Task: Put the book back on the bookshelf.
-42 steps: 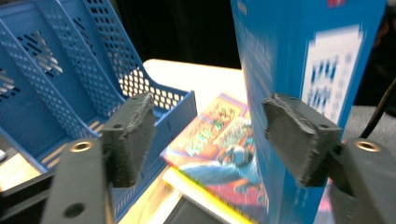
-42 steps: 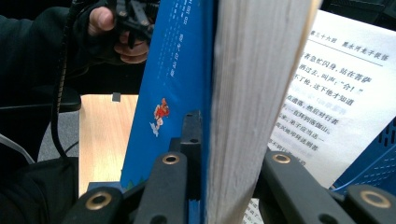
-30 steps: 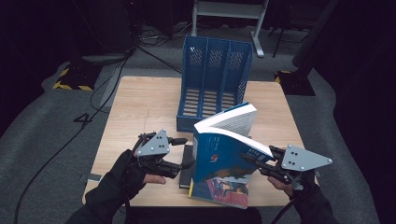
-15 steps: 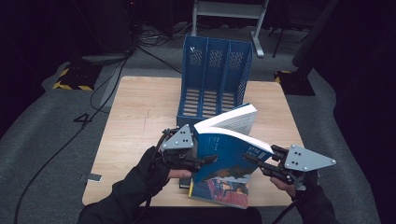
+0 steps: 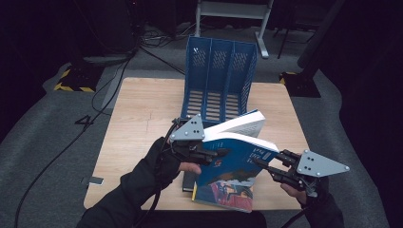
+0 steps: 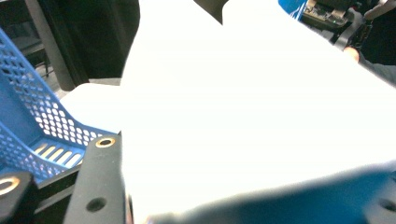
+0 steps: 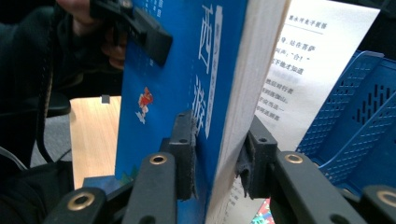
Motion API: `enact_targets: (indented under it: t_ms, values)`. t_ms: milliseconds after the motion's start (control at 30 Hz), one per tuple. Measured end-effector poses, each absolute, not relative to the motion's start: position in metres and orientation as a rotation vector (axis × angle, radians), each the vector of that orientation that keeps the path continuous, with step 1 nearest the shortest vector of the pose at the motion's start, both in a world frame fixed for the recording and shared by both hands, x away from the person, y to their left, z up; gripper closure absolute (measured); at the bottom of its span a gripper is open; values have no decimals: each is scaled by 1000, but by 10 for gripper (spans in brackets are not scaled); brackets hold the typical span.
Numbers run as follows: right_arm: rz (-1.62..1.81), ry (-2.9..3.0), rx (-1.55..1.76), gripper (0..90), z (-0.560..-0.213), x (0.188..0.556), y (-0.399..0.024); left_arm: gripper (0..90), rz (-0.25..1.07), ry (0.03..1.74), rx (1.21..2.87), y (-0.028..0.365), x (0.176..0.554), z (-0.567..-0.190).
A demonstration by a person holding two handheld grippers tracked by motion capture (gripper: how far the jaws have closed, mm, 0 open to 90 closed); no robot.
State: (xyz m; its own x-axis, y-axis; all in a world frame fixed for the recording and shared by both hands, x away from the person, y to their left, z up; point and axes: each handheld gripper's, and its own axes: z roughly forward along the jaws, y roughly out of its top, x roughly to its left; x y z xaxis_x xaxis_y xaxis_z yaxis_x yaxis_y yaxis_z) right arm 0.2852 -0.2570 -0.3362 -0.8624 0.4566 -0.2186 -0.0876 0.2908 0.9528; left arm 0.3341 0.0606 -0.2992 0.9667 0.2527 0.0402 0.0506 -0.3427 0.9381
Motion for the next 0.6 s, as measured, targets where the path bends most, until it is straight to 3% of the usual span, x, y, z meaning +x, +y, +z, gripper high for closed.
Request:
enact_targets:
  t_ms: [300, 600]
  values:
    - [1578, 2111, 368, 644, -339, 287, -259, 533, 236, 188, 1943, 57, 333, -290]
    - [1522, 2108, 441, 466, -349, 288, -276, 575, 235, 202, 1943, 58, 334, -290]
